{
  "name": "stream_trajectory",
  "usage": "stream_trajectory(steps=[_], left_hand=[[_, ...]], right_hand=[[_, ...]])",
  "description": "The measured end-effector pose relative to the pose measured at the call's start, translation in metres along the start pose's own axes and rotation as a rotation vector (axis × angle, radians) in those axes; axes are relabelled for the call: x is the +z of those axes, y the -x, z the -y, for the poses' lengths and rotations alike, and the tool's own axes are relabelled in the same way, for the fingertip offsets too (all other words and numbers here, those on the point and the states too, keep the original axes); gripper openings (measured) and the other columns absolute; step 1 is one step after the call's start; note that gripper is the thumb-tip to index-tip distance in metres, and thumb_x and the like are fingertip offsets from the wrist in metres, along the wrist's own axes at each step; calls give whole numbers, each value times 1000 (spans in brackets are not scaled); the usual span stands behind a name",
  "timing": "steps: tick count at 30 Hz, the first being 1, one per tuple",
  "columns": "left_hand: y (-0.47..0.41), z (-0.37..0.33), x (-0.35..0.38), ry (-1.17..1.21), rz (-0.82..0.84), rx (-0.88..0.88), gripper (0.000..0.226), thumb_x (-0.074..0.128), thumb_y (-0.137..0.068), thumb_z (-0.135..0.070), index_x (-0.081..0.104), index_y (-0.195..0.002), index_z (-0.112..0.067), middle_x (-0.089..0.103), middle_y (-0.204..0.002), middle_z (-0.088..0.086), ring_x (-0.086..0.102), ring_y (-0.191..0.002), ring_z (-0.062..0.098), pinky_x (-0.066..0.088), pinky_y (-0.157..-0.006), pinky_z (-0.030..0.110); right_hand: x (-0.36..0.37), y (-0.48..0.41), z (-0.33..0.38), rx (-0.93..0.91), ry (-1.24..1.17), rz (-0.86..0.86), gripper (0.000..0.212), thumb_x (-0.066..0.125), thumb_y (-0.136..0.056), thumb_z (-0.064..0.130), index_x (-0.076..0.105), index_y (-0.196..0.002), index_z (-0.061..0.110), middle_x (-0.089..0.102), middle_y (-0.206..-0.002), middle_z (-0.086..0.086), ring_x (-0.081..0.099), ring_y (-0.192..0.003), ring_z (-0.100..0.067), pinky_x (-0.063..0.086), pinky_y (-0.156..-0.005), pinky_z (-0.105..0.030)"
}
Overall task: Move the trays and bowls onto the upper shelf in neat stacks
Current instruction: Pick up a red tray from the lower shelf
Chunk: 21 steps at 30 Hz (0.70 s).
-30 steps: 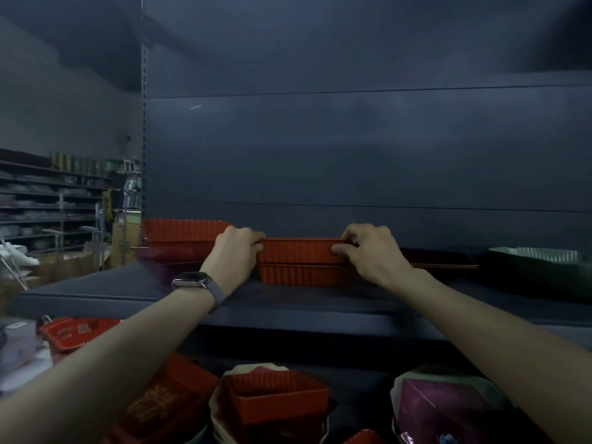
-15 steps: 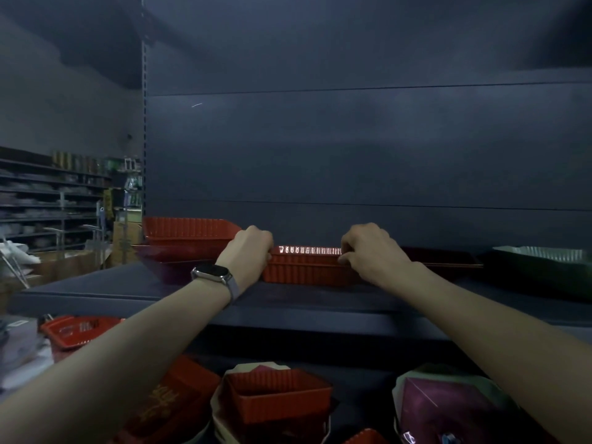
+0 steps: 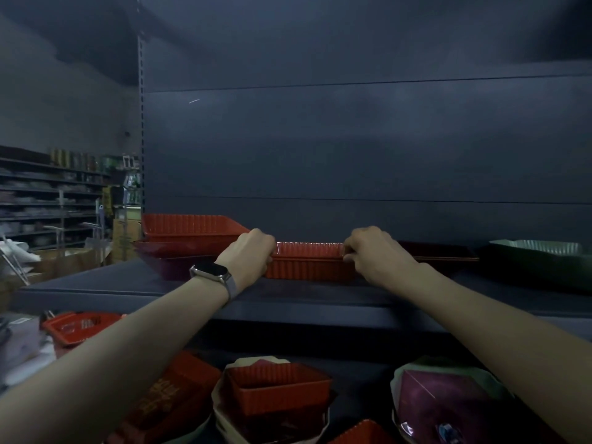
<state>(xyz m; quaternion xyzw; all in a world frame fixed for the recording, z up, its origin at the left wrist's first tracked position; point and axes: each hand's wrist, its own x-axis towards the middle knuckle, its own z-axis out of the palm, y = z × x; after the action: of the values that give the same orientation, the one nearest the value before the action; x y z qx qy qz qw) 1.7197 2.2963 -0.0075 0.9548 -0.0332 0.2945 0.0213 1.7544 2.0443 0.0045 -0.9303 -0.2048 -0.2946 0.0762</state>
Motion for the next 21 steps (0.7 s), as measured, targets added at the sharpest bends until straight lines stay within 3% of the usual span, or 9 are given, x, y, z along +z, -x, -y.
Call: stream_trajectory(steps=[2,4,8,13,21], left_hand=[[4,-4,-7,-28,6,2,8,58,-100,-7,65,-98,-3,60,-100,11,65,-93,35,48,-71,37],[9,-9,-14,-72,7,-5,16,59,-101,-17,67,-108,-6,61,-112,15,65,-103,41,50,-75,41],[26,-27,-29,-54,-78,-1,25,52,-98,-25,74,-106,-16,68,-108,13,67,-96,42,56,-76,42],[61,-61,-44,79,-189,79,25,51,-96,-33,74,-106,-26,71,-108,0,68,-100,34,57,-80,42],[126,-113,-40,219,-295,197,33,53,-99,-43,66,-128,-34,68,-121,-10,65,-113,21,56,-90,44]], right_hand=[[-2,4,2,8,-9,7,13,64,-102,19,73,-100,10,65,-101,-6,67,-96,-31,54,-79,-38],[-6,12,5,6,-9,-1,19,61,-103,26,73,-103,11,66,-107,-9,66,-100,-35,56,-84,-43],[-19,32,9,-2,-41,-60,29,50,-105,32,68,-93,12,63,-99,-3,63,-95,-34,52,-80,-41],[-36,68,13,-45,-41,-84,29,44,-104,40,67,-103,21,67,-106,2,62,-101,-27,52,-84,-42],[-53,137,5,-123,-57,-117,37,48,-105,43,63,-130,20,68,-124,-2,58,-119,-25,47,-100,-42]])
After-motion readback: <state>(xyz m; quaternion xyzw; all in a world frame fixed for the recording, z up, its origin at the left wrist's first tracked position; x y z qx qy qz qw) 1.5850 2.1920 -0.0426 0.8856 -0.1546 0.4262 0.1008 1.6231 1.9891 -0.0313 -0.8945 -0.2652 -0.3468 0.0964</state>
